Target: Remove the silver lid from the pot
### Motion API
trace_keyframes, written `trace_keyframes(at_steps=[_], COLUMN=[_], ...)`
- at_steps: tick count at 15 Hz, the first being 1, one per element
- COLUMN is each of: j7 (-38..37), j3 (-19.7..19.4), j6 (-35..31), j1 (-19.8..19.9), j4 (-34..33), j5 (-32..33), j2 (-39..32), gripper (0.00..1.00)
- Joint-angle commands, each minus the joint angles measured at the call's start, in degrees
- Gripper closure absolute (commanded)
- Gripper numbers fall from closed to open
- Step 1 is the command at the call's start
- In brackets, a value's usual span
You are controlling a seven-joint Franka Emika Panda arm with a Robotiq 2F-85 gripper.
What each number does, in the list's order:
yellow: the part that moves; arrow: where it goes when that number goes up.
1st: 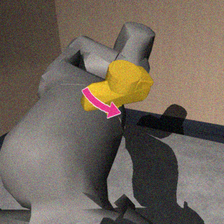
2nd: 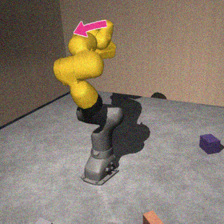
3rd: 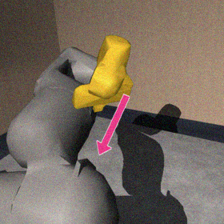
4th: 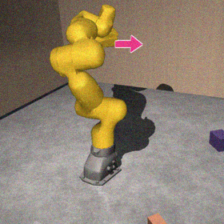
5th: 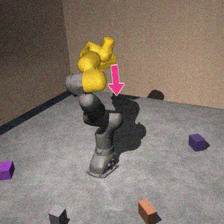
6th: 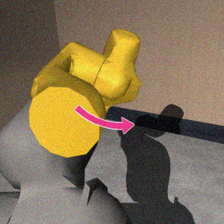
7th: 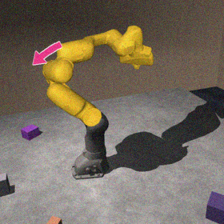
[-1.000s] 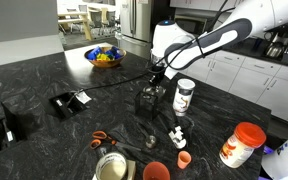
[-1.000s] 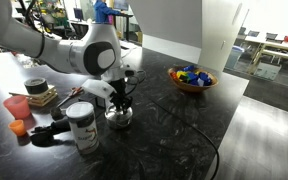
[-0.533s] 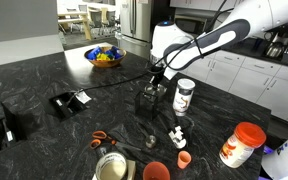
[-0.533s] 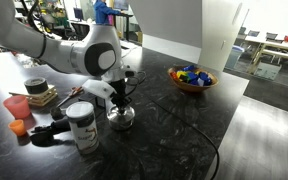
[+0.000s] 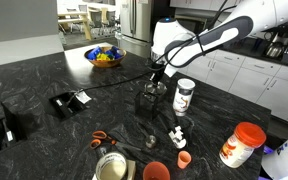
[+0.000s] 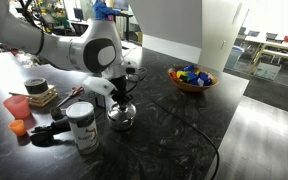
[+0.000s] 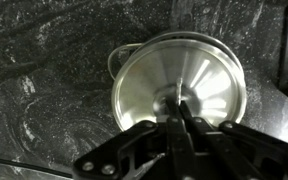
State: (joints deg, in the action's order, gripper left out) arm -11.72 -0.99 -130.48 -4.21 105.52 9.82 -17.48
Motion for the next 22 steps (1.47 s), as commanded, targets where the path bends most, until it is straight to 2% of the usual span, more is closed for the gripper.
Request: trace_keyframes(at_steps=[1,8,14,22], j7=[0.03,4.74,12.09,24.39], j3=[-0.13,2.03,6.3,12.41], j6=[-0.09,-5.18,-9.76,-15.22], j1=[0.12,0.32,-3.41,-8.56], j4=[1.91,4.21,3.11,2.17], j5=[-0.02,-3.84,1.54,3.6], j2=[4.17,9.98,12.42,8.35], gripper=[0.99,0.99,0.99,0.99])
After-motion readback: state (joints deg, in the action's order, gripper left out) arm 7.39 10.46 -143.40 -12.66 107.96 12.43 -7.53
